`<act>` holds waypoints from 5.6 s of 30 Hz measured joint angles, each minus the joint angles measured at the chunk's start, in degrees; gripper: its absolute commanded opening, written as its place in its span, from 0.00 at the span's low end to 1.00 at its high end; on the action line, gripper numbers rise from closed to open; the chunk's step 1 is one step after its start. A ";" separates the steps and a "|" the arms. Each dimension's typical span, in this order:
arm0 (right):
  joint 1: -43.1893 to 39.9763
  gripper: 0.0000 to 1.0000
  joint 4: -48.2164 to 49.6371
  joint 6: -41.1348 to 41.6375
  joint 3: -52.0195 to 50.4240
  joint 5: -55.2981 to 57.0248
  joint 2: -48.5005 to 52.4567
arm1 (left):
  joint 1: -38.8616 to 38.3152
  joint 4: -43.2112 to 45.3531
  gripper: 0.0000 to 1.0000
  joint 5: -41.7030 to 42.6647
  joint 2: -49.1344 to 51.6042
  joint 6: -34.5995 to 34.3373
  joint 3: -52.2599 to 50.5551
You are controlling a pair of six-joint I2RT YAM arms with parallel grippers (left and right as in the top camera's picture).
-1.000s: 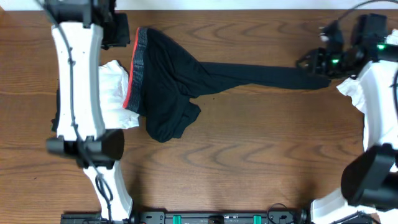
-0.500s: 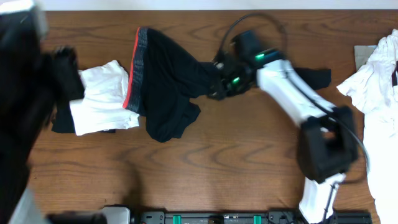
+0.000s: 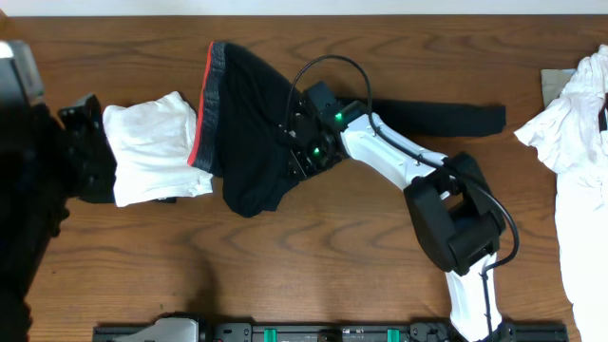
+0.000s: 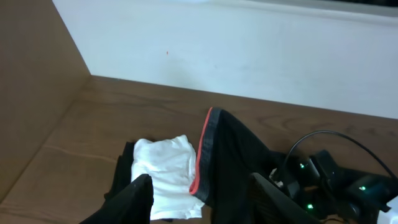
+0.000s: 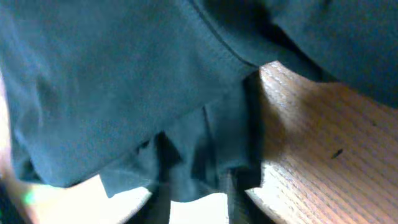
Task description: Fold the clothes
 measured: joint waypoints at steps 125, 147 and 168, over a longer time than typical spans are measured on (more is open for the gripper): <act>-34.73 0.73 -28.52 4.31 -5.38 16.76 -30.14 | -0.39 50.18 0.06 9.97 21.94 1.05 -84.24; -42.93 0.76 -9.27 5.31 -21.14 11.93 -17.42 | -0.37 38.73 0.06 -3.32 11.61 0.74 -78.36; -47.95 0.01 -11.56 6.47 -24.55 12.11 -22.77 | 2.82 37.22 0.06 -8.24 11.61 -1.97 -78.36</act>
